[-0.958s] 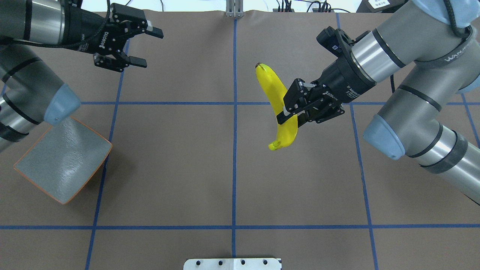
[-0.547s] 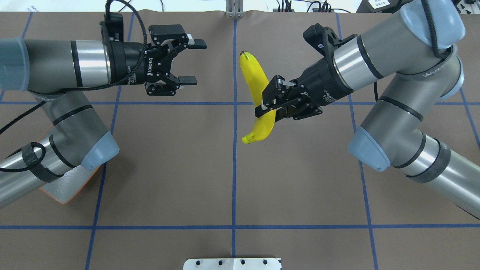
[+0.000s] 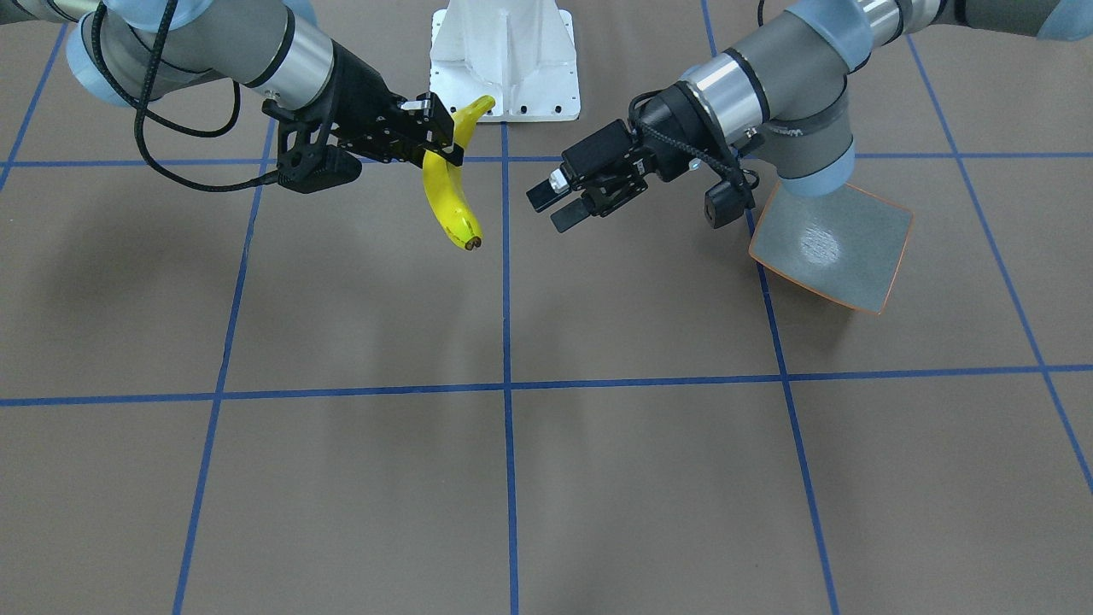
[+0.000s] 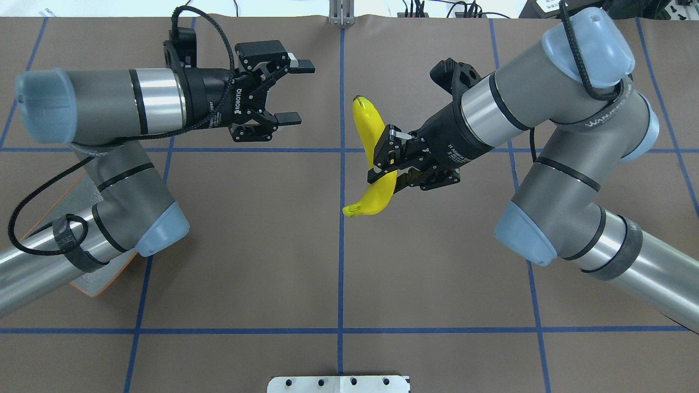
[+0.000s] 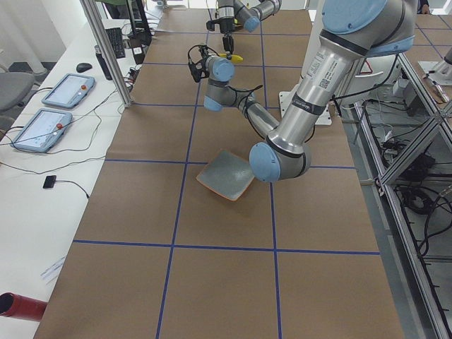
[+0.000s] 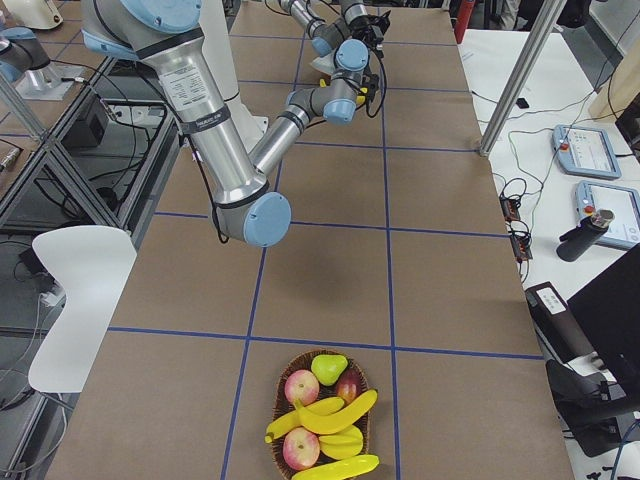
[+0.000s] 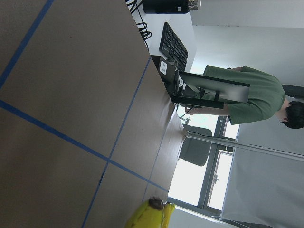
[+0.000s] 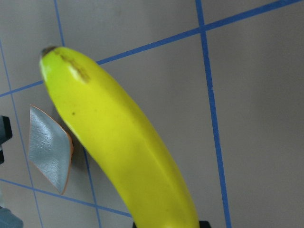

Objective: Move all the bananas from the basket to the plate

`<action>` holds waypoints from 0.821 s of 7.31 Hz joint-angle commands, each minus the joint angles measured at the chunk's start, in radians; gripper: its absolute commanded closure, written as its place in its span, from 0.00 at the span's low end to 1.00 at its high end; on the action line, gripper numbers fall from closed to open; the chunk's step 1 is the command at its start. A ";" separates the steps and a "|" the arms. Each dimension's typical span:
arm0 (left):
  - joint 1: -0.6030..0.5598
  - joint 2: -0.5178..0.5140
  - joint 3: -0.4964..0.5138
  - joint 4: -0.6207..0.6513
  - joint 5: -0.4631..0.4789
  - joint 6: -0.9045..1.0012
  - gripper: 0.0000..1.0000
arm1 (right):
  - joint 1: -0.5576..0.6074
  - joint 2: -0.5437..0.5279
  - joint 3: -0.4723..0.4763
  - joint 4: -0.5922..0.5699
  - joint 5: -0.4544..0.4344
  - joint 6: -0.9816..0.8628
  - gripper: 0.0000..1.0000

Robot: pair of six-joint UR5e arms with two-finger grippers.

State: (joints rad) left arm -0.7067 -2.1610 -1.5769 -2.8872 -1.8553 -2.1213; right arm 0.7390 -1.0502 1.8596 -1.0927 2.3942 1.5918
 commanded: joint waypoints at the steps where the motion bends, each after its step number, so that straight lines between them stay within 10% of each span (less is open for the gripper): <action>1: 0.013 -0.045 0.052 0.003 0.010 0.015 0.00 | -0.012 0.002 -0.003 -0.013 0.008 0.002 1.00; 6: 0.117 -0.075 0.078 0.009 0.073 0.032 0.00 | -0.018 0.006 -0.002 -0.019 0.005 0.002 1.00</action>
State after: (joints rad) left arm -0.6113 -2.2331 -1.5011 -2.8789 -1.7943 -2.1007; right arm 0.7229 -1.0447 1.8585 -1.1120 2.4008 1.5937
